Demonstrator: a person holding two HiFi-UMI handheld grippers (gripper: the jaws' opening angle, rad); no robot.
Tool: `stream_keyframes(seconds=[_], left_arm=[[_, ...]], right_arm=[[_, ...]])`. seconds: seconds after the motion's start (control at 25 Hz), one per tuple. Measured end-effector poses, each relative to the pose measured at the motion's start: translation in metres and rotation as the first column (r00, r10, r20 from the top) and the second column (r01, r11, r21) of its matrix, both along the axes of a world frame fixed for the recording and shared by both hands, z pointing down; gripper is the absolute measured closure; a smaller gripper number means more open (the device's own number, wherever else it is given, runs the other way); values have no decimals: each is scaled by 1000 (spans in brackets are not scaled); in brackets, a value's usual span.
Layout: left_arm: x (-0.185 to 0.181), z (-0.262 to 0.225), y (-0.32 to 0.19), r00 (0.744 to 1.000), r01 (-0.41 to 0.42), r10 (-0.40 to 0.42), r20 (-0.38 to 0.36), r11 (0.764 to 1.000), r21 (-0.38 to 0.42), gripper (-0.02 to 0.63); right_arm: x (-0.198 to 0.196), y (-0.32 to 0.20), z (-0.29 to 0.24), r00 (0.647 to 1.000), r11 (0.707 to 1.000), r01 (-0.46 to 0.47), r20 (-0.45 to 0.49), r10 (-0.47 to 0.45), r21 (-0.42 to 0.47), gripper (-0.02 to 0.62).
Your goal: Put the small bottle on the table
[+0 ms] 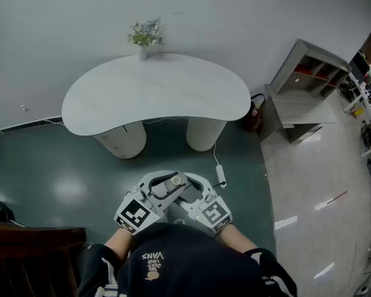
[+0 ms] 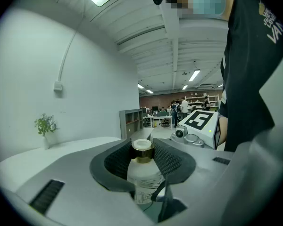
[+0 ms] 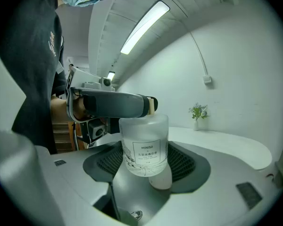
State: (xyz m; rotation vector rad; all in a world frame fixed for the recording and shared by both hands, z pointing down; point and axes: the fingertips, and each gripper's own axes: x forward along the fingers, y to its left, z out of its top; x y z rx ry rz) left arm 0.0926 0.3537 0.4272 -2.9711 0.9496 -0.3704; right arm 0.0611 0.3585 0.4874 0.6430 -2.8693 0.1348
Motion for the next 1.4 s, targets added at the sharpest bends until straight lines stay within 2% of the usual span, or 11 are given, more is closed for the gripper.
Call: stream_keyframes(seconds=[0.4, 1.12, 1.4], left_arm=[[-23, 8, -33, 1000, -7, 7, -13, 1000, -1, 449], [-132, 10, -174, 994, -109, 108, -21, 994, -10, 449], [-162, 12, -219, 986, -166, 165, -23, 986, -15, 449]], right_arm=[[-24, -32, 8, 1000, 1000, -7, 10, 7, -22, 327], [-132, -176, 10, 995, 995, -100, 3, 100, -20, 327], [-162, -223, 15, 989, 989, -148, -1, 148, -6, 327]])
